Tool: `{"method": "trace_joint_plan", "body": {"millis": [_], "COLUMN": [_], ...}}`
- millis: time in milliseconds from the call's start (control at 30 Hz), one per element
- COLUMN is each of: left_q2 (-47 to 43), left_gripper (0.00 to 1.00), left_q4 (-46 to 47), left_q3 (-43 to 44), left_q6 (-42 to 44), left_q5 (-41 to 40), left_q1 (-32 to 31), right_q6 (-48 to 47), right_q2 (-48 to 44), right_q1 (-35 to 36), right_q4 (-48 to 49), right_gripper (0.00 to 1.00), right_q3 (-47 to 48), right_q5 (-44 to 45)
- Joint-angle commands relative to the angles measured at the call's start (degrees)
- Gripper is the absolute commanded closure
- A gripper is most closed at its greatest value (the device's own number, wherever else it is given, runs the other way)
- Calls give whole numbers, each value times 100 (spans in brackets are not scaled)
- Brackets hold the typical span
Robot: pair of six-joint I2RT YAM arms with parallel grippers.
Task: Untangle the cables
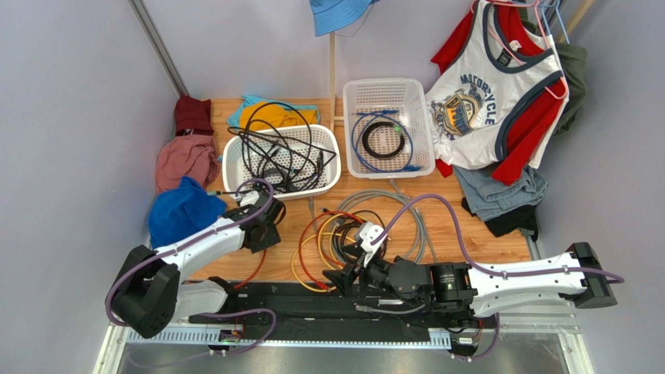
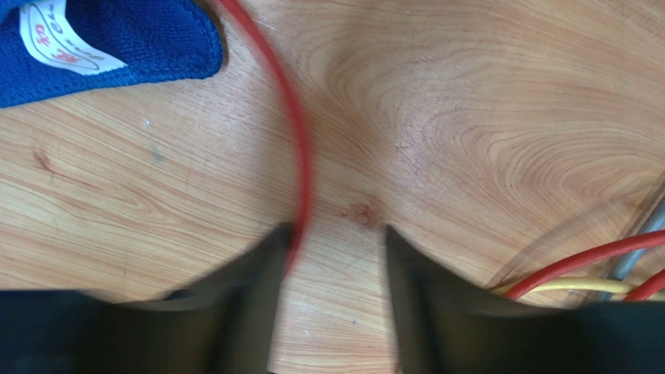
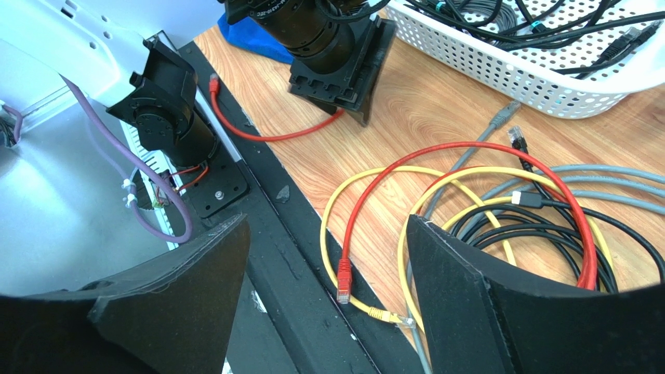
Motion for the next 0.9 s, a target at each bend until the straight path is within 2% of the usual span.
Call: {"method": "trace_joint_plan", "body": {"millis": [0,33,67,133,167,300,400,500,533,667,767,867], "left_q2": [68,68,103,208,252,560,500,-255,-753,-1583,-1567,-1146], "left_gripper": [59,63,76,86,99,100,100,100,100,100,100,100], "left_q4": [-50,-50,-33,-6,37,529,618,609,600,731,863,1100], "left_q3": [174,174,183,244,253,157,209,323,384,780,1166,1501], "left_q6": [-47,-73,-65,-38,-3,-38,-73,-30,-21,172,269,278], "left_q5": [264,290,316,474,570,1142,1195,986,898,546,501,519], "left_q1": [-138,-191,-235,-314,-323,-393,-586,-893,-990,-1526,-1921,-2395], "right_q6": [32,41,41,23,23,15,85,147,155,129,173,217], "right_q2": [-205,-301,-354,-529,-600,-846,-978,-1066,-1084,-1137,-1189,-1286], "right_q1": [-12,-20,-20,-12,-12,-20,-12,-20,-12,-12,-12,-12], "right_q4": [82,82,-118,-216,-252,-383,-559,-709,-770,-1016,-1271,-1552], "right_gripper": [23,23,23,23,23,24,24,25,25,25,25,25], "right_q3": [18,18,9,9,9,9,0,-9,0,149,290,413], "right_q5": [201,236,288,333,385,500,570,614,631,763,1000,1272]}}
